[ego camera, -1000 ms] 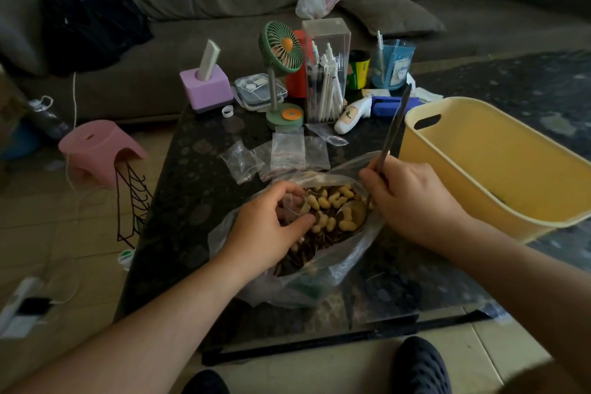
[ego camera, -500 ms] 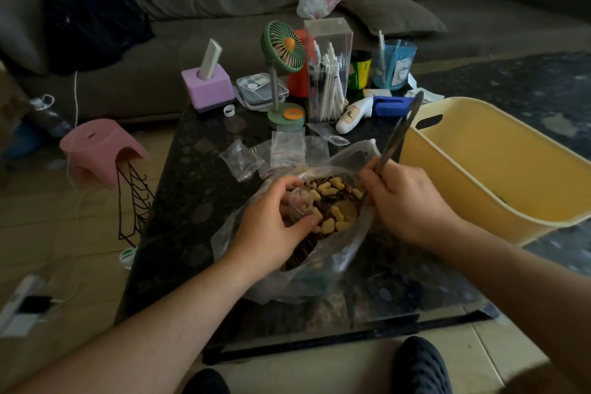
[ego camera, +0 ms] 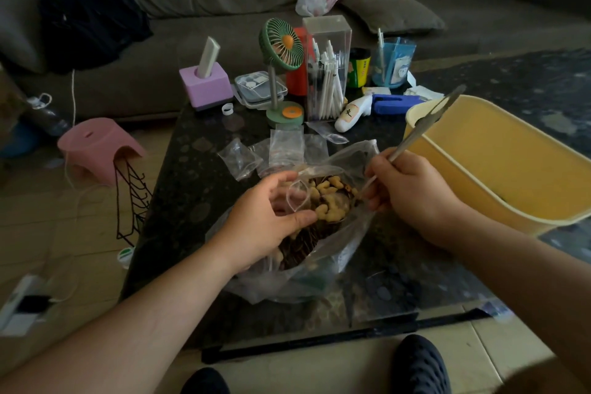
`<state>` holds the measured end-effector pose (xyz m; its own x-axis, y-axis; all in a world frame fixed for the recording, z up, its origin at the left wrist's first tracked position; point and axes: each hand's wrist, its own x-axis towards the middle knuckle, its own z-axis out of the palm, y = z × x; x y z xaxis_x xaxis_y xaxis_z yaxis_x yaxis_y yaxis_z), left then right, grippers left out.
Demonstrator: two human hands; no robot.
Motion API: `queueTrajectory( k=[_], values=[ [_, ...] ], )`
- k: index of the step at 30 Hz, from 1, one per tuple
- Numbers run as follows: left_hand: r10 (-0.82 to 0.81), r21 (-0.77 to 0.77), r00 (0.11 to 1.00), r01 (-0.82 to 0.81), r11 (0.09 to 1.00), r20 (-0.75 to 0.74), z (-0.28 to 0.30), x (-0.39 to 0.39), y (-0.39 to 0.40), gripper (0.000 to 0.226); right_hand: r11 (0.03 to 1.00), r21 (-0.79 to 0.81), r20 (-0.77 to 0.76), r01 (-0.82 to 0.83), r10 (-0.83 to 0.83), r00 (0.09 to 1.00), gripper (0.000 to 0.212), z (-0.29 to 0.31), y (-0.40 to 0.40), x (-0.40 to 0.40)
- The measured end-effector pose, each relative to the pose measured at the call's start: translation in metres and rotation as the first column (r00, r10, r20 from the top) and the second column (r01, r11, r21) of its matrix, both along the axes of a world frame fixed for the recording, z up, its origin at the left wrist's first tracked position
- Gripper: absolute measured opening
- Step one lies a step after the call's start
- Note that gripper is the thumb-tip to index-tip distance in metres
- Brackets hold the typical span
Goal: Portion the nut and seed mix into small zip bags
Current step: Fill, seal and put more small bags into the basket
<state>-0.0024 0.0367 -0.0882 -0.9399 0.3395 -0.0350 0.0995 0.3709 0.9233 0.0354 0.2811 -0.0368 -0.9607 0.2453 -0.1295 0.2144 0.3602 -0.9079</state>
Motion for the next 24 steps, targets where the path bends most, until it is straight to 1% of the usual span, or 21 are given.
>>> queueTrajectory(
  k=[2, 6, 8, 11, 14, 20, 24],
  values=[
    [-0.012, -0.002, 1.0, 0.012, 1.0, 0.002, -0.001, 0.0, 0.001, 0.072, 1.0, 0.016, -0.044, 0.026, -0.025, 0.999, 0.029, 0.009, 0.002, 0.0],
    [-0.051, -0.021, 0.999, 0.051, 0.998, 0.018, -0.002, 0.001, 0.002, 0.074, 0.982, 0.183, -0.148, 0.049, -0.021, 0.989, 0.027, 0.023, 0.005, 0.0],
    [-0.083, -0.034, 0.996, 0.085, 0.996, 0.045, 0.002, 0.0, 0.002, 0.076, 0.975, 0.218, -0.168, 0.048, -0.011, 0.986, 0.026, 0.027, 0.005, -0.001],
    [-0.131, -0.062, 0.987, 0.137, 0.989, 0.092, 0.008, -0.001, -0.001, 0.084, 0.974, 0.224, -0.165, 0.033, 0.005, 0.986, 0.025, 0.03, 0.004, -0.002],
    [-0.164, -0.09, 0.978, 0.176, 0.98, 0.125, 0.012, -0.003, -0.006, 0.085, 0.974, 0.225, -0.151, 0.026, 0.009, 0.988, 0.025, 0.031, 0.002, -0.004],
    [-0.205, -0.064, 0.963, 0.219, 0.974, 0.174, 0.012, -0.01, -0.014, 0.077, 0.982, 0.189, -0.124, 0.019, 0.005, 0.992, 0.026, 0.03, 0.001, -0.006],
    [-0.169, -0.023, 0.973, 0.174, 0.984, 0.16, 0.01, -0.015, -0.018, 0.071, 0.981, 0.194, -0.114, 0.016, 0.006, 0.993, 0.026, 0.03, -0.001, -0.005]
  ],
)
